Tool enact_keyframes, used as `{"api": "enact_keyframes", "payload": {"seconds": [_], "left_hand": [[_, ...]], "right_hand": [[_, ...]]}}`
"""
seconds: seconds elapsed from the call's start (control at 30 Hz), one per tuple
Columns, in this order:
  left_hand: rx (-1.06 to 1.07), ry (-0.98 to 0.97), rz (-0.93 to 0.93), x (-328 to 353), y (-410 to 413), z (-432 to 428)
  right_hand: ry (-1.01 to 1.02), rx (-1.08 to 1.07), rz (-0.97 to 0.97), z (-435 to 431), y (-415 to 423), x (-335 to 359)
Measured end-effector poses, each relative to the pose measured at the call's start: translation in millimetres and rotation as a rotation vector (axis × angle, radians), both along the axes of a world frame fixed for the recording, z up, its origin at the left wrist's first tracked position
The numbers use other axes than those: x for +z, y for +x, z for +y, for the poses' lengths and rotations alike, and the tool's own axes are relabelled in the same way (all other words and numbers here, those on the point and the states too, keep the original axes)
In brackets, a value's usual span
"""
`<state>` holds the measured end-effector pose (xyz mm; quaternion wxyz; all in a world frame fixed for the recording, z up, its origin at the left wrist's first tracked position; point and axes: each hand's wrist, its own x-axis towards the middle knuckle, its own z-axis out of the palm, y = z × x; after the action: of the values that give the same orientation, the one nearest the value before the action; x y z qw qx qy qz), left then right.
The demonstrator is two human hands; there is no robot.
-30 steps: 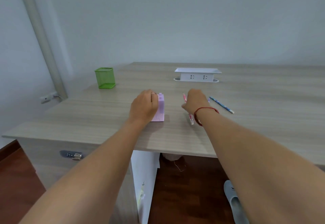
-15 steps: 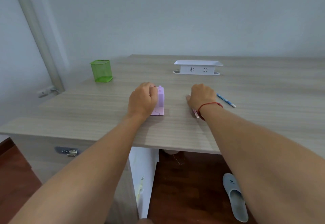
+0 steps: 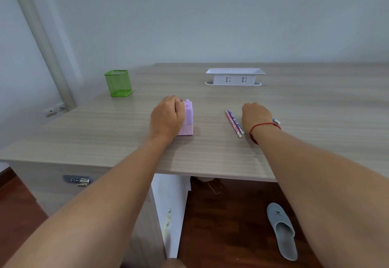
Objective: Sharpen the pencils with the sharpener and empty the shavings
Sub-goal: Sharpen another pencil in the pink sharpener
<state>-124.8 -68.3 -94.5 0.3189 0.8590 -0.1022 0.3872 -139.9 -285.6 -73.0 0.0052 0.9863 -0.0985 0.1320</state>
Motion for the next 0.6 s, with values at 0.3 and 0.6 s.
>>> {"api": "enact_keyframes", "payload": {"seconds": [0.3,0.6], "left_hand": [[-0.009,-0.010,0.002,-0.7,0.0,0.0],[-0.020,0.043,0.145,7.3,-0.2,3.2]], "right_hand": [[0.003,-0.048,-0.007,0.2,0.2,-2.5],[0.146,0.052,-0.102,10.5,-16.8,21.6]]}}
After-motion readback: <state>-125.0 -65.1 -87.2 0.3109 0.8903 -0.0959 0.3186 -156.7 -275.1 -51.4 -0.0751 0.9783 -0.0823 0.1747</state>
